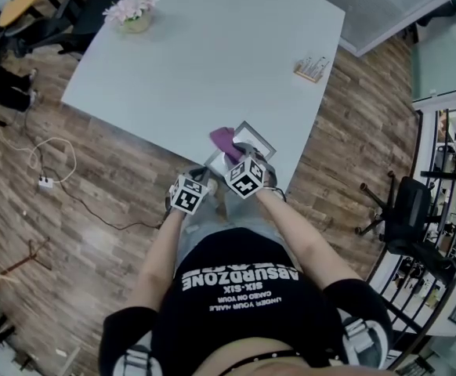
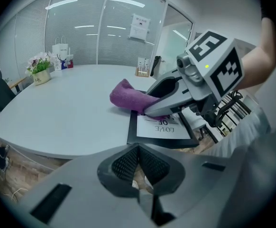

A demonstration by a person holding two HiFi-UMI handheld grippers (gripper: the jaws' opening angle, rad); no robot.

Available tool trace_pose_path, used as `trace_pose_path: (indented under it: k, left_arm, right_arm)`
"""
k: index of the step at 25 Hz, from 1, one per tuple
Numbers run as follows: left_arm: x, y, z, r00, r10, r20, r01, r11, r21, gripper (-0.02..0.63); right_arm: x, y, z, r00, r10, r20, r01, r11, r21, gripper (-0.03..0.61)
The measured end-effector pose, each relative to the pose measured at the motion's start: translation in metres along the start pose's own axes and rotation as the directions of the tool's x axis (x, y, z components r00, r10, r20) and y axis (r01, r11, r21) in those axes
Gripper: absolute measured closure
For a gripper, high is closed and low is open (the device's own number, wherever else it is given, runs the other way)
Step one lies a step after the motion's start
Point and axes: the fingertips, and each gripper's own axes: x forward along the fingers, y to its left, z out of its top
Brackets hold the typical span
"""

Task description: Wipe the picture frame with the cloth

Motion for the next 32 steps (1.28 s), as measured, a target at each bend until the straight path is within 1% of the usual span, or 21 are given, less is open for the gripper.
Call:
trace_pose_path:
  k: [9, 13, 16, 21, 32]
  left_arm:
    - [0.001, -0.001, 0.001, 1.0, -0.002, -0.012, 0.002, 1.0, 0.013, 0.598]
    - [0.001, -0.001, 0.0, 1.0, -0.001, -0.008, 0.001, 1.0, 0.008, 0.598]
    - [0.002, -0.001, 0.001, 1.0, 0.0, -0.01, 0.0, 1.0, 0.014, 0.598]
    - [0.001, -0.001, 0.001, 1.0, 0.003, -0.008, -0.003, 1.0, 0.025, 0.598]
    - [0.0, 0.0, 0.001, 1.0, 0.009, -0.005, -0.009, 1.0, 0.029, 0.598]
  right_arm:
    - [-0.002, 0.048, 0.009, 0.991, 0.134, 0.003, -0.134, 0.991, -0.006, 0.44]
    - [-0.003, 0.062, 0.011, 0.981, 0.196, 0.002, -0.196, 0.98, -0.041, 0.44]
    - [-0.002, 0.062, 0.01, 0.976, 0.219, -0.006, -0.219, 0.973, -0.068, 0.44]
    - [-0.006, 0.061, 0.011, 0.969, 0.245, -0.018, -0.246, 0.965, -0.087, 0.44]
    - [-0.023, 0.064, -0.013, 0.964, 0.263, -0.043, -0.265, 0.963, -0.047, 0.44]
